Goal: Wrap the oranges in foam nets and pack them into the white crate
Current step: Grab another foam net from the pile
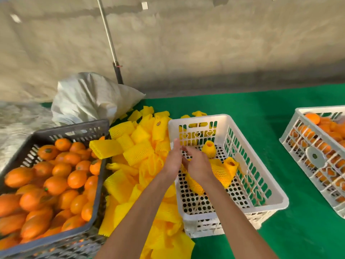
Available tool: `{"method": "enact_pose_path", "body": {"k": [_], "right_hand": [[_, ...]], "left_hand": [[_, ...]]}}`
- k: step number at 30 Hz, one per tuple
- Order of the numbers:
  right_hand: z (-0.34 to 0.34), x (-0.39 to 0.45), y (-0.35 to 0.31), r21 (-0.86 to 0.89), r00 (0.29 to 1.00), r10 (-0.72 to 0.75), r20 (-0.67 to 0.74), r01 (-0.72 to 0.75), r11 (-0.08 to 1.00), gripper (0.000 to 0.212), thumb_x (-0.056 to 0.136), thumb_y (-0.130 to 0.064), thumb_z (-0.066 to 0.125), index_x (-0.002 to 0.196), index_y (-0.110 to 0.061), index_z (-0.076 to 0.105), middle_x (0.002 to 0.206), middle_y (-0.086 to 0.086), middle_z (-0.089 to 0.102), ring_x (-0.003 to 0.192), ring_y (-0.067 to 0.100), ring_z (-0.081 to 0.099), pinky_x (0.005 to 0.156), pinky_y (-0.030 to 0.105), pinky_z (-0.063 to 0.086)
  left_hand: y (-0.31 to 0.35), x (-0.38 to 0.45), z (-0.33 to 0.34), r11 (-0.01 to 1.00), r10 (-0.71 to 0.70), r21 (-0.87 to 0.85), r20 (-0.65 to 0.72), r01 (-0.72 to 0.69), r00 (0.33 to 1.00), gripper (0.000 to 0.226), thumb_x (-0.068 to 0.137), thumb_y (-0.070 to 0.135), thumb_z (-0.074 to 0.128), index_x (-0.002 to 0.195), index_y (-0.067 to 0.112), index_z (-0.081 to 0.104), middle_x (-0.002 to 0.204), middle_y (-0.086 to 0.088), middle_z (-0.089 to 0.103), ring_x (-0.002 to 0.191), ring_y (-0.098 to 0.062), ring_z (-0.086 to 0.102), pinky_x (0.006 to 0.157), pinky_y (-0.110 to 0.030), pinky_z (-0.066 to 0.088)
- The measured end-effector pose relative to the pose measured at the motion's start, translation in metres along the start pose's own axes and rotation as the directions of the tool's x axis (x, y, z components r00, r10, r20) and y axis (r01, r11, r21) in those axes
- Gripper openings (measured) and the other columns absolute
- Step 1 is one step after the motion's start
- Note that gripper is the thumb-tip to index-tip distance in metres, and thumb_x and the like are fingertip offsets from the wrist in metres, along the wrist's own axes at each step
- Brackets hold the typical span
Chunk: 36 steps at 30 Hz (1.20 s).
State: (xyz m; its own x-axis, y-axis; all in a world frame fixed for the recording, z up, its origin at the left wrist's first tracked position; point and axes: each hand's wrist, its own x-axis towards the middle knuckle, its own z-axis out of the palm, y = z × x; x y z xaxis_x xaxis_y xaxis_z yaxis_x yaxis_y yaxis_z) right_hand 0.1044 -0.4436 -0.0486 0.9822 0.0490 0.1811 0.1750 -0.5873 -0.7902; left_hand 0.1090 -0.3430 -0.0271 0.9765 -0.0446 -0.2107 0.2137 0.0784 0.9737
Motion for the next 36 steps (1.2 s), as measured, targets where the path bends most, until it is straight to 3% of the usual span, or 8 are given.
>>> {"method": "enact_pose_path", "body": {"k": [7,10,13,17,20,23,31,36], "right_hand": [[0.076,0.010,-0.070,0.054,0.985,-0.129,0.118,0.124,0.991,0.036,0.094,-0.036,0.070,0.129,-0.030,0.066,0.127,-0.006,0.069,0.113,0.018,0.064,0.087,0.035,0.054],[0.112,0.008,-0.092,0.022,0.980,-0.135,0.146,0.134,0.991,0.040,0.093,-0.041,0.070,0.131,-0.030,0.065,0.130,-0.005,0.067,0.118,0.019,0.063,0.089,0.034,0.053],[0.146,0.008,-0.111,-0.041,0.977,-0.114,0.181,0.123,0.992,0.045,0.093,-0.047,0.068,0.134,-0.030,0.062,0.135,-0.005,0.064,0.122,0.020,0.061,0.094,0.038,0.054],[0.180,0.008,-0.117,-0.140,0.962,-0.114,0.246,0.152,0.978,0.042,0.096,-0.041,0.065,0.135,-0.025,0.061,0.132,-0.002,0.066,0.120,0.023,0.063,0.093,0.041,0.054],[0.194,0.008,-0.113,-0.275,0.959,-0.117,0.257,0.188,0.943,0.036,0.098,-0.035,0.062,0.132,-0.025,0.062,0.127,-0.001,0.067,0.119,0.023,0.062,0.094,0.040,0.053],[0.198,0.007,-0.117,-0.344,0.969,-0.141,0.200,0.205,0.916,0.030,0.097,-0.034,0.061,0.125,-0.027,0.066,0.119,-0.002,0.071,0.112,0.023,0.064,0.087,0.039,0.055],[0.170,-0.009,-0.178,-0.023,0.933,-0.254,-0.254,0.257,0.966,0.018,0.091,-0.033,0.069,0.106,-0.023,0.064,0.104,-0.005,0.068,0.091,0.012,0.061,0.069,0.027,0.051],[0.176,-0.018,-0.208,0.135,0.899,-0.424,-0.107,0.435,0.890,0.021,0.095,-0.032,0.065,0.114,-0.023,0.066,0.112,-0.009,0.067,0.103,0.007,0.062,0.082,0.024,0.054]], "left_hand": [[0.024,-0.034,-0.105,0.994,-0.020,0.100,-0.250,0.047,0.968,0.073,0.109,0.059,0.019,0.118,0.007,0.070,0.106,-0.015,0.071,0.112,-0.037,0.061,0.114,-0.053,0.041],[0.026,-0.051,-0.147,0.995,0.005,0.102,-0.265,0.023,0.964,0.067,0.106,0.064,0.019,0.101,0.021,0.070,0.088,0.010,0.068,0.096,-0.021,0.059,0.096,-0.042,0.044],[0.029,-0.061,-0.183,0.996,-0.041,0.056,-0.323,0.063,0.946,0.076,0.105,0.066,0.021,0.145,0.010,0.056,0.128,0.001,0.063,0.123,-0.019,0.055,0.104,-0.035,0.035],[0.028,-0.071,-0.217,0.997,0.013,0.075,-0.364,0.015,0.931,0.087,0.099,0.074,0.024,0.110,-0.001,0.067,0.077,-0.019,0.046,0.076,-0.022,0.050,0.085,-0.037,0.040],[0.026,-0.075,-0.237,0.999,0.037,0.036,-0.350,-0.026,0.936,0.095,0.100,0.075,0.023,0.134,-0.008,0.054,0.125,-0.030,0.058,0.125,-0.035,0.056,0.114,-0.041,0.040],[0.028,-0.081,-0.247,0.999,0.034,0.022,-0.330,-0.028,0.944,0.096,0.100,0.076,0.021,0.159,0.001,0.029,0.165,-0.016,0.031,0.154,-0.031,0.030,0.127,-0.045,0.024],[0.031,-0.086,-0.261,0.995,0.098,0.038,-0.408,-0.091,0.908,0.049,0.106,0.054,0.048,0.112,0.011,0.071,0.105,-0.006,0.069,0.102,-0.024,0.064,0.095,-0.042,0.052],[0.038,-0.107,-0.267,0.970,0.148,-0.108,-0.455,-0.220,0.878,0.034,0.098,0.045,0.068,0.095,0.015,0.083,0.092,-0.009,0.078,0.087,-0.019,0.074,0.078,-0.040,0.064]]}}
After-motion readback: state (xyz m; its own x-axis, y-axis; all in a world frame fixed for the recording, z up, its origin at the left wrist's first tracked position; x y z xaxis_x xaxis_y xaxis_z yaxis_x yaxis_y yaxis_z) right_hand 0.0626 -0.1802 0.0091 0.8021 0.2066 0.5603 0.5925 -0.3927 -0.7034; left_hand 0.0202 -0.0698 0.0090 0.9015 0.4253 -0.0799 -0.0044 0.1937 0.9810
